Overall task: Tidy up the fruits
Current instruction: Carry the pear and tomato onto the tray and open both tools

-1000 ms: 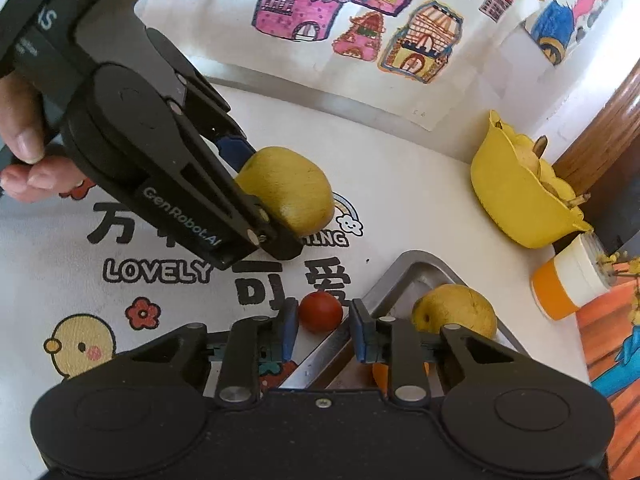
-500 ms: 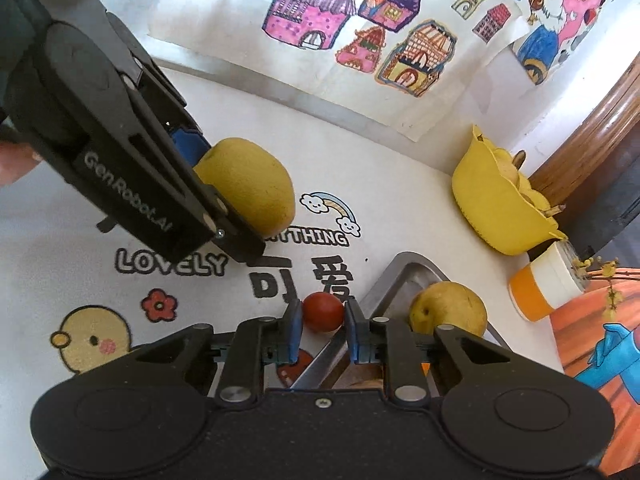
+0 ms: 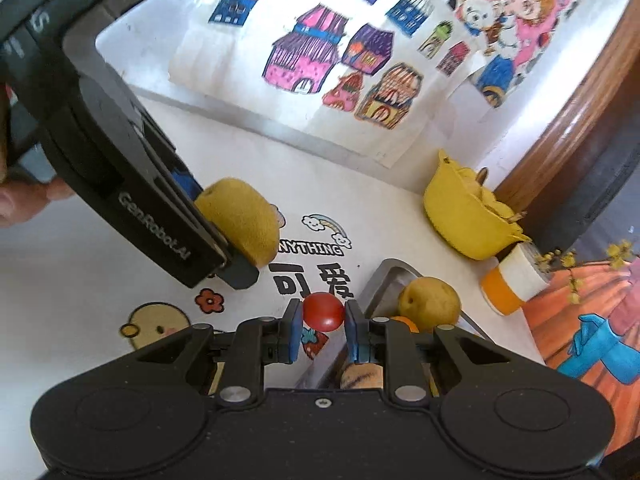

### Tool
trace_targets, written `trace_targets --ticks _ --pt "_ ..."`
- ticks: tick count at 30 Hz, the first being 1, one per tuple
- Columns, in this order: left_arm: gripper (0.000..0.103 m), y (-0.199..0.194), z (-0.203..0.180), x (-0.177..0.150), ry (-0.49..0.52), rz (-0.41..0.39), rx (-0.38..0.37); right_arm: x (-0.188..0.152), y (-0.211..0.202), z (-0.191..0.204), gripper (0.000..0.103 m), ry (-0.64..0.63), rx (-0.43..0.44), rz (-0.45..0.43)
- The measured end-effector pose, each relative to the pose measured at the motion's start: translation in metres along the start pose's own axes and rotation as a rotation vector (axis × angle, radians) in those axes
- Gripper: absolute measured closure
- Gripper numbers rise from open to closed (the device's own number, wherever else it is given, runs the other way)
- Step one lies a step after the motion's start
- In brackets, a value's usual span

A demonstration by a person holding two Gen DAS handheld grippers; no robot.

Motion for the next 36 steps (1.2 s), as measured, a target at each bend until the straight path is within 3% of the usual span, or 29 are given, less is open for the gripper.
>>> trace_targets --ticks 14,18,24,28,36 --pt "0.047 -0.022 -0.061 -0.015 0.012 -0.04 -0.13 -0.06 -0.074 0.0 0.079 0.2 -0.133 -0.045" --pt "0.047 -0.026 -0.083 -0.019 0.041 -0.076 -0.127 -0.085 -0.081 -0.005 0.079 0.286 -0.158 -0.038" --pt "0.048 -0.028 -0.106 -0.021 0.063 -0.066 -0.163 -0.105 -0.083 -0.013 0.078 0.371 -0.168 -0.056" --pt "0.05 -0.037 -0.117 -0.018 0.082 -0.119 -0.17 -0.111 -0.084 -0.016 0.075 0.413 -0.17 -0.075" --pt "0.043 -0.04 -0.11 -0.019 0.03 -0.12 -0.151 -0.119 -0.097 -0.018 0.043 0.56 -0.184 -0.141"
Point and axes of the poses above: each gripper's, at about its wrist camera, not at the fingertips, and y roughly the way its jaws point, z to its left, x to its top, the point moved 3 cm from there along y, roughly the way its jaws point, and after that the axes turned 13 degrees about x, right-handed, at the moved point
